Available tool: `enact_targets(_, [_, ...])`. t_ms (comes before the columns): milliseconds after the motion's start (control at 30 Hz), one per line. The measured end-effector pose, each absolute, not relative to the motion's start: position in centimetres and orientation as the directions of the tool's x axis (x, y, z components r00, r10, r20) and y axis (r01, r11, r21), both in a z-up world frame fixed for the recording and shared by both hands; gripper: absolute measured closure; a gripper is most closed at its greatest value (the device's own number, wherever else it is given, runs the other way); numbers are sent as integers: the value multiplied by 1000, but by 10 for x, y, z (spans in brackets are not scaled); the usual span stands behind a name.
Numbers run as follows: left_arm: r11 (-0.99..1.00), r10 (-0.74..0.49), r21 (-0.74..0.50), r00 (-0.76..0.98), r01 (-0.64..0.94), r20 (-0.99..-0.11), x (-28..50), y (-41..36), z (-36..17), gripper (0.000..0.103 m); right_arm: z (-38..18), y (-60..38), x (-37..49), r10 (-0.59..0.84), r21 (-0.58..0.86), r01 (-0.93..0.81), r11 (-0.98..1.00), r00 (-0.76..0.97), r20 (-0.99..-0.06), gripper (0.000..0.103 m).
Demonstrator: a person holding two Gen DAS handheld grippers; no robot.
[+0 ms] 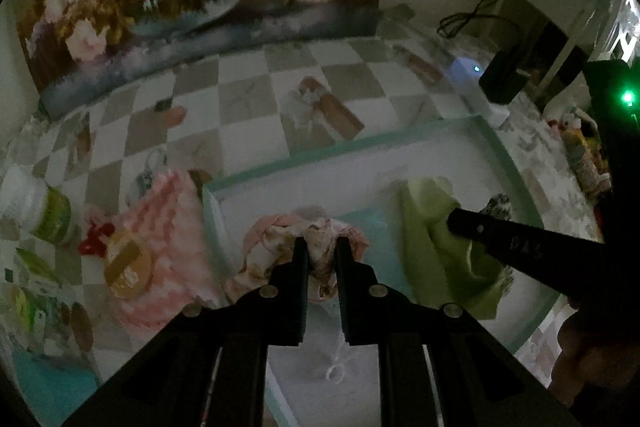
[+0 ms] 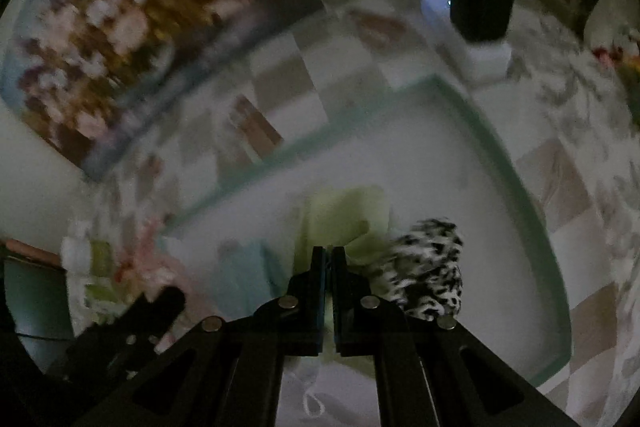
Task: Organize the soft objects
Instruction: 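Carry the pink cloth and green bag into the tray and release them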
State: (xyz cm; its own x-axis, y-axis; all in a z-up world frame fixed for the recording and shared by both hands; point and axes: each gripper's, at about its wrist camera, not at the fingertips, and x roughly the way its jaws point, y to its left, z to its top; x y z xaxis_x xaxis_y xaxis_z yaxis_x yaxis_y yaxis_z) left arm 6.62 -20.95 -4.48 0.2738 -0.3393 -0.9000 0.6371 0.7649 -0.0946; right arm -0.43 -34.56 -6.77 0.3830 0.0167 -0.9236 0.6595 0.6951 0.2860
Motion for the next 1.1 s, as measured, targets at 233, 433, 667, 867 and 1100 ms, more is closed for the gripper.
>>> enact_targets(233, [764,-316,-115,213,635,-925,67,-212,-60,83,-77,-344,-3,5,233,668,706,324,-946,96])
enact_targets(433, [767,-316,-151,163,624,-934,67,-213,-58,58,-72,-340,0,-18,190,675,713,288,-958,96])
enact_targets(667, [784,-354,-205,150,586,-923,72,-202,-35,54,-48,-333,8,-51,175,638,750,319,-946,75])
enact_targets(867, [818,-354,-211,178,535,-918,81,-186,-16,43,-16,-324,12,-103,156,609,778,368,-924,52])
enact_targets(1100, [874,-342,-246,172,418,-924,102,-158,-19,27,-2,-319,11,-147,115,595,796,374,-916,38])
